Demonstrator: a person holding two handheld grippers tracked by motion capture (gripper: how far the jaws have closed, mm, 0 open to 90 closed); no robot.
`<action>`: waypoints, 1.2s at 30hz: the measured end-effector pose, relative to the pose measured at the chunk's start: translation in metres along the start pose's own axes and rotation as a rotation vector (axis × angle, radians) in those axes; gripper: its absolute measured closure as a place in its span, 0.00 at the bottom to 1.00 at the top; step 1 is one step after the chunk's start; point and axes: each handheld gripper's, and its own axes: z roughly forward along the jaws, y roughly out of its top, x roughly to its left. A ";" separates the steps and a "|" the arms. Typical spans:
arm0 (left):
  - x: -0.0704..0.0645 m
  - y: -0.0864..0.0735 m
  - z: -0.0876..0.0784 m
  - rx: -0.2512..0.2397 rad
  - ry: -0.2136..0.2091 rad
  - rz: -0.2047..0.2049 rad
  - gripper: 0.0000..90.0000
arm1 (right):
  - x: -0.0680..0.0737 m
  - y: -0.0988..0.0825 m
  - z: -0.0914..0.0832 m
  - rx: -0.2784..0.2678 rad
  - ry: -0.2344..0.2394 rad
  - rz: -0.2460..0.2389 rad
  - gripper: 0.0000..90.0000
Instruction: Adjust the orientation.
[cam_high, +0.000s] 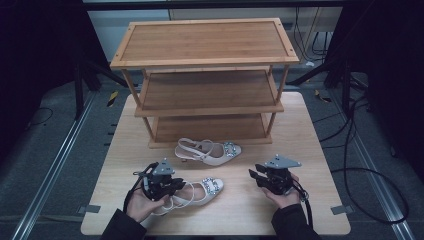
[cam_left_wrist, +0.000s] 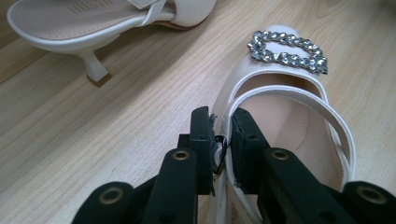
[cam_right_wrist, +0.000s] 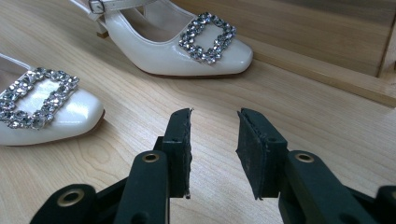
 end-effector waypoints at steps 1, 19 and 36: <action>-0.001 -0.001 -0.001 -0.006 0.000 -0.002 0.84 | 0.000 0.000 0.000 -0.003 0.001 0.000 0.71; 0.012 -0.041 -0.079 -0.311 0.049 -0.070 0.36 | -0.013 -0.003 -0.010 -0.054 -0.068 0.015 0.58; 0.006 -0.090 -0.090 -0.298 0.087 -0.079 0.15 | -0.018 -0.007 -0.012 -0.076 -0.104 0.020 0.47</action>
